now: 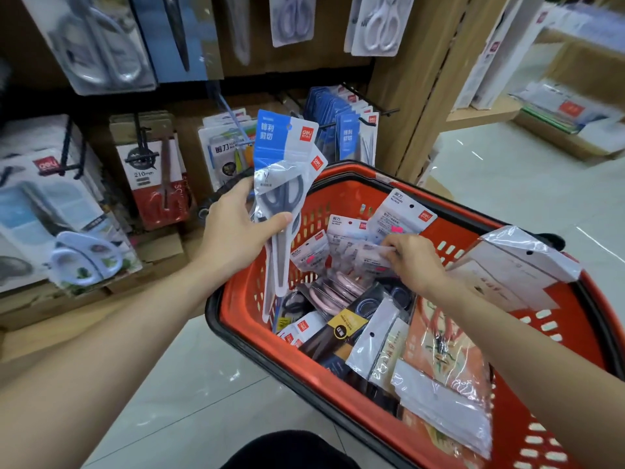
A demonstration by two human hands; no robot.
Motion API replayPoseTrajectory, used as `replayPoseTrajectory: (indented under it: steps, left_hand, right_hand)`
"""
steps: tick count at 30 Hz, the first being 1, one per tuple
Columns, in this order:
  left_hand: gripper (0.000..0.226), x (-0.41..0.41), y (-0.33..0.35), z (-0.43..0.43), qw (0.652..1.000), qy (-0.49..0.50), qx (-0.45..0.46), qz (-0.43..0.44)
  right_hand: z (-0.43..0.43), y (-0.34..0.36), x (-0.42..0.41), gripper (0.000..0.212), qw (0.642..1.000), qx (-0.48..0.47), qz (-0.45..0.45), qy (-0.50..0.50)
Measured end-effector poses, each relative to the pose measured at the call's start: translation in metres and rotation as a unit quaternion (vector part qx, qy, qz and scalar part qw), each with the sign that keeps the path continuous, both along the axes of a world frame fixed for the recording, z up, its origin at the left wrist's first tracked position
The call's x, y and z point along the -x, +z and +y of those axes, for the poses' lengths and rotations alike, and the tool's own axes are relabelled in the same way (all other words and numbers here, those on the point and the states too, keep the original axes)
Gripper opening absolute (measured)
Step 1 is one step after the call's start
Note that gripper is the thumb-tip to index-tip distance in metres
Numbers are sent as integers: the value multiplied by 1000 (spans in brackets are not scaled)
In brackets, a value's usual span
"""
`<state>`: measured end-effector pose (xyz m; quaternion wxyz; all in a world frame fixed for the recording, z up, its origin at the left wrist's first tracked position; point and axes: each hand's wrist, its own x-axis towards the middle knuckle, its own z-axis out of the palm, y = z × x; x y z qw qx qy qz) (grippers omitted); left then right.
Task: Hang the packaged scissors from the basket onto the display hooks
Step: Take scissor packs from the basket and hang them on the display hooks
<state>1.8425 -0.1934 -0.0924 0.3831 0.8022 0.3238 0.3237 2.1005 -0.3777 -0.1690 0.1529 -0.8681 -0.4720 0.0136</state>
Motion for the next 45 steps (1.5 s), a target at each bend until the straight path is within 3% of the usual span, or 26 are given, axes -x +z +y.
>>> replayPoseTrajectory:
  steps: [3,7,12,14,16,18,21,22,25,27,29,33,35,38,41,45]
  left_hand:
    - [56,0,-3,0,1000,-1,-6,8]
    - [57,-1,-1,-1,1000,2,-6,12]
    - [56,-1,3,-7,999,7,-19,32]
    - [57,-3,3,-10,996,10,-60,65]
    - [57,-8,3,-16,987,11,-107,117]
    - [55,-18,2,-24,981,9,-121,154]
    - [53,-35,-4,-32,979,-5,-108,172]
    - [52,-41,-6,-33,978,-7,-105,177]
    - [51,-56,-14,-32,971,-18,-113,212]
    - [54,-64,-22,-31,964,-36,-121,235]
    - [57,-71,-29,-31,958,-57,-125,253]
    - [56,-79,-39,-27,958,-92,-97,255]
    - [53,-79,-44,-23,969,-108,-52,218]
    - [51,-78,-47,-22,979,-129,11,155]
    - [48,-77,-45,-27,979,-166,70,98]
    - [30,-78,-35,-40,974,-189,103,76]
  right_hand:
    - [8,35,4,6,990,-128,60,-30]
    - [15,76,14,5,944,-273,179,-40]
    - [10,54,35,61,872,-233,429,-17]
    - [13,42,39,51,865,-208,455,-30]
    - [15,38,39,24,860,-208,461,-68]
    - [15,39,35,8,825,-209,519,-84]
    - [12,41,31,17,762,-167,623,-58]
    - [11,41,29,19,758,-156,631,-54]
    - [11,33,27,43,800,-131,584,-33]
    - [12,27,29,47,806,-151,572,-14]
    - [13,25,32,41,830,-175,530,0]
    - [18,25,39,20,934,-186,304,-4]
    - [19,23,41,7,954,-180,241,4]
    - [19,25,37,19,957,-198,211,-23]
    - [15,39,29,22,936,-247,241,-63]
    - [15,58,26,19,914,-279,282,-88]
